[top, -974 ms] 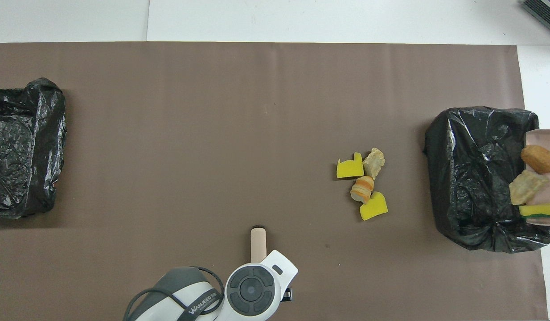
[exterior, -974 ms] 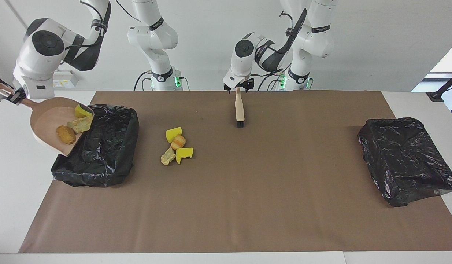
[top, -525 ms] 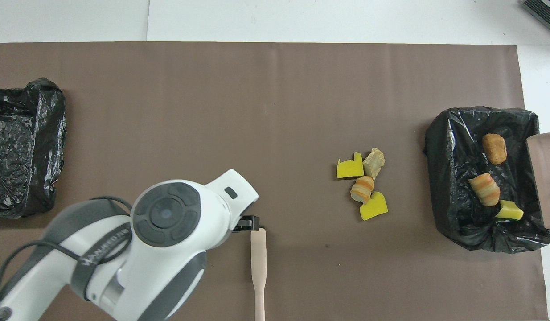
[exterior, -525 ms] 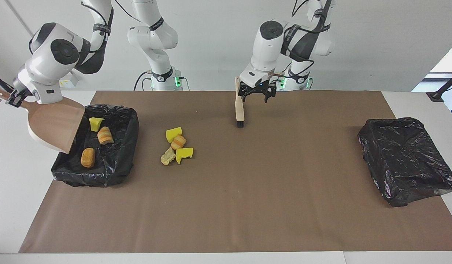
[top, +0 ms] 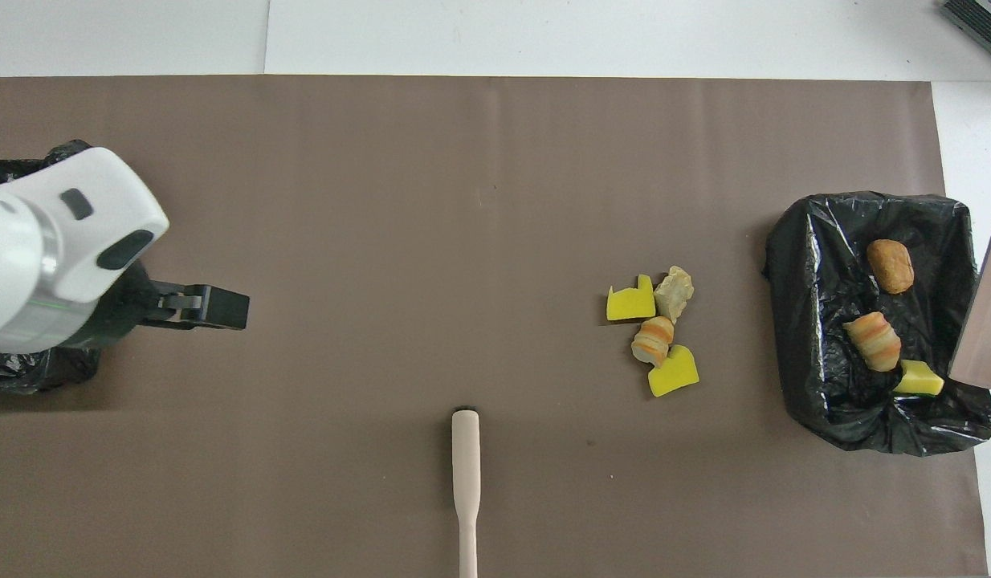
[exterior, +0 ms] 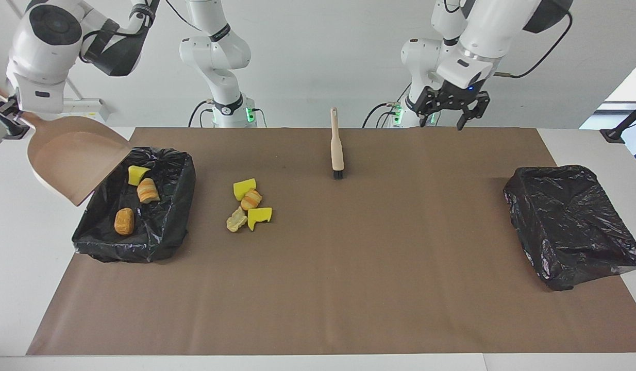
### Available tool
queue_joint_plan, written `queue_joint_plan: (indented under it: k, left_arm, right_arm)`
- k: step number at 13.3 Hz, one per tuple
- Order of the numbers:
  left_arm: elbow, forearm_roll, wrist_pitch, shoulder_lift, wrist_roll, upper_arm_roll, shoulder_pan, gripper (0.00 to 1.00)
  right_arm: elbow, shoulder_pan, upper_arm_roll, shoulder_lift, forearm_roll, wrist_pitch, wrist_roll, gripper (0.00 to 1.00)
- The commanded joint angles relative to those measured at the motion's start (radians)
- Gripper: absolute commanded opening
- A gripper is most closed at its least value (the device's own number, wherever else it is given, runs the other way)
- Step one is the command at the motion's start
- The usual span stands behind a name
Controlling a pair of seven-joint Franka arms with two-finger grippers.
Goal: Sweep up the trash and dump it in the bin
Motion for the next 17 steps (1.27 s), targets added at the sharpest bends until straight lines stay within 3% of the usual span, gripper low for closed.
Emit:
queue_joint_plan:
  k: [1, 3, 5, 8, 10, 13, 17]
  left_arm:
    - [0.120, 0.013, -0.098, 0.037, 0.103, -0.012, 0.104, 1.00]
    - [0.146, 0.011, -0.126, 0.050, 0.120, -0.009, 0.158, 1.00]
    - [0.163, 0.013, -0.135, 0.064, 0.152, -0.008, 0.164, 1.00]
    - [0.292, 0.011, -0.207, 0.153, 0.154, -0.005, 0.172, 1.00]
    - [0.301, 0.011, -0.203, 0.163, 0.153, -0.006, 0.175, 1.00]
    - [0.276, 0.014, -0.174, 0.121, 0.154, -0.012, 0.175, 1.00]
    - [0.239, 0.068, -0.132, 0.104, 0.154, -0.014, 0.172, 1.00]
  right_arm:
    - [0.025, 0.002, 0.111, -0.001, 0.120, -0.145, 0.344, 0.00]
    - [0.025, 0.002, 0.192, -0.003, 0.271, -0.183, 0.642, 0.00]
    - [0.021, 0.016, 0.222, 0.020, 0.425, -0.181, 0.820, 0.00]
    - [0.025, 0.128, 0.224, 0.107, 0.650, -0.141, 1.191, 0.00]
    - [0.043, 0.197, 0.225, 0.191, 0.750, -0.105, 1.296, 0.00]
    - [0.196, 0.326, 0.230, 0.354, 0.841, -0.061, 1.586, 0.00]
    - [0.458, 0.472, 0.231, 0.584, 0.873, -0.027, 1.787, 0.00]
